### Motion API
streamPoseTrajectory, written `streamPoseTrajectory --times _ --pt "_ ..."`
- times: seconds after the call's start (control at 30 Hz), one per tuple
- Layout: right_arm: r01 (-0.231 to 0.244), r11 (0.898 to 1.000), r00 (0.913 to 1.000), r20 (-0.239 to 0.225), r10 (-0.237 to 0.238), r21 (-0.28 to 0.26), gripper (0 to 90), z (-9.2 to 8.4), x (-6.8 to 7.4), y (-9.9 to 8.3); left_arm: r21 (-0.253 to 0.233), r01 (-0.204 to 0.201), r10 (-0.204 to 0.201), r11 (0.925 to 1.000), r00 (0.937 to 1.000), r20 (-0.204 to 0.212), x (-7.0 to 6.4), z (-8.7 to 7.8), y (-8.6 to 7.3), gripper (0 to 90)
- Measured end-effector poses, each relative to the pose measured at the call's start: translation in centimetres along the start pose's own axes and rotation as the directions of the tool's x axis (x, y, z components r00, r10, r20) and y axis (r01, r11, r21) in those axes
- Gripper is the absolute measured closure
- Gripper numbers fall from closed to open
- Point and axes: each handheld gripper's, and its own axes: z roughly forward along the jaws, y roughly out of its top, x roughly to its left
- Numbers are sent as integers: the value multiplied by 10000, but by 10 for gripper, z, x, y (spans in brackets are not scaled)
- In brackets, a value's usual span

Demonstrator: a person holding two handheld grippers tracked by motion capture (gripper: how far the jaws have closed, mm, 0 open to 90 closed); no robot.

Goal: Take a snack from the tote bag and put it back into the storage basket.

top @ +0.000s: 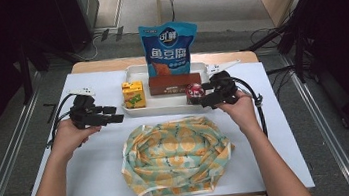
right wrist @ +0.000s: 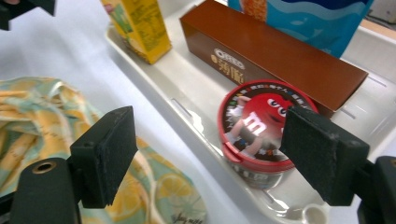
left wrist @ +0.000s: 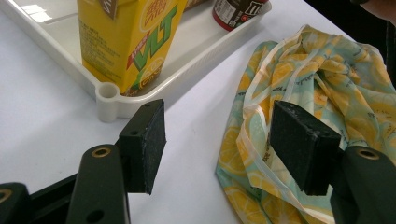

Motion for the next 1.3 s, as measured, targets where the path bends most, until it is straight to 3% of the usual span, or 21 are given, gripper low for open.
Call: streamPoseTrajectory --times 0.6,1.3 --pt "122 9999 9997 226 -124 82 191 -23 17 -25 -133 -17 16 9999 10000 -42 -1 -3 0 366" --pt "-273 9994 9965 781 288 -202 201 -48 10 -68 -178 -136 135 9997 9999 -46 6 -1 -1 360"
